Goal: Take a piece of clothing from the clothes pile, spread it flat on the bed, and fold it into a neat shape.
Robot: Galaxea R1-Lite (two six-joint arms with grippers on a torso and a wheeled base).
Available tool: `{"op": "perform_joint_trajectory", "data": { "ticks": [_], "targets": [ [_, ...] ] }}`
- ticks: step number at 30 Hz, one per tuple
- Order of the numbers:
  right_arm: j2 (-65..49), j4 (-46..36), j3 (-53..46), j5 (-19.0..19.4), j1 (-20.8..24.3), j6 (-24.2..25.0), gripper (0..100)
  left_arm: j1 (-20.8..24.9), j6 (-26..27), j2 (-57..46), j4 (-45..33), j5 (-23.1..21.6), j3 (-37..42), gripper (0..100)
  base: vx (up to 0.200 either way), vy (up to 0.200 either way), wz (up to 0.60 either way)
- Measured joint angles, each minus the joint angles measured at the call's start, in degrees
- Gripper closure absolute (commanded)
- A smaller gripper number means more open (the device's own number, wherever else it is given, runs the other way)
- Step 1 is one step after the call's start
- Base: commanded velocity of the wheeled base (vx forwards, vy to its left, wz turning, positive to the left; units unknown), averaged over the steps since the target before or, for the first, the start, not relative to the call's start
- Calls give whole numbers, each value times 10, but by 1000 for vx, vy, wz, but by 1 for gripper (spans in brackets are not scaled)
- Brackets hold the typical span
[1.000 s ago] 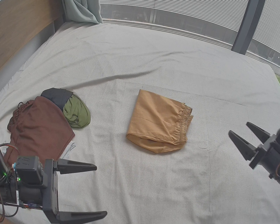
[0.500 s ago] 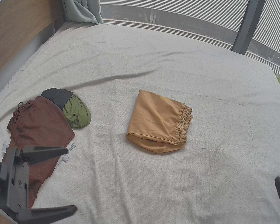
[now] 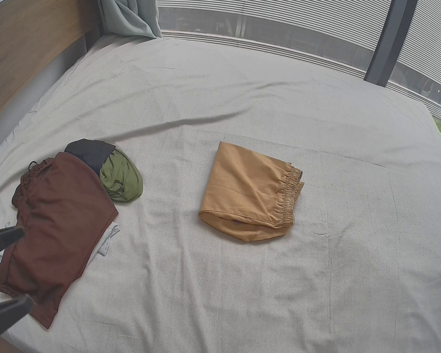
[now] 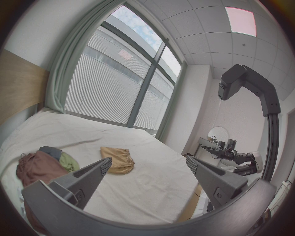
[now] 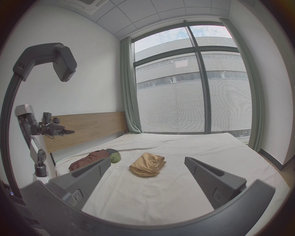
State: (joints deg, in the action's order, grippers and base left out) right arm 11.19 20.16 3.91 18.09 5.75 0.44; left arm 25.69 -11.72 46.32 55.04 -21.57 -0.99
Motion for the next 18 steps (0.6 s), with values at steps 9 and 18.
{"op": "perform_joint_trajectory", "data": {
  "ticks": [9, 18],
  "targets": [
    [-49, -64, -27, -79, -4, 6, 0, -89, -16, -227, -260, 0, 0, 0, 0, 0, 0],
    [-89, -163, -29, -100, -49, 4, 0, -165, -4, -379, -404, 54, 0, 0, 0, 0, 0]
  ]
}}
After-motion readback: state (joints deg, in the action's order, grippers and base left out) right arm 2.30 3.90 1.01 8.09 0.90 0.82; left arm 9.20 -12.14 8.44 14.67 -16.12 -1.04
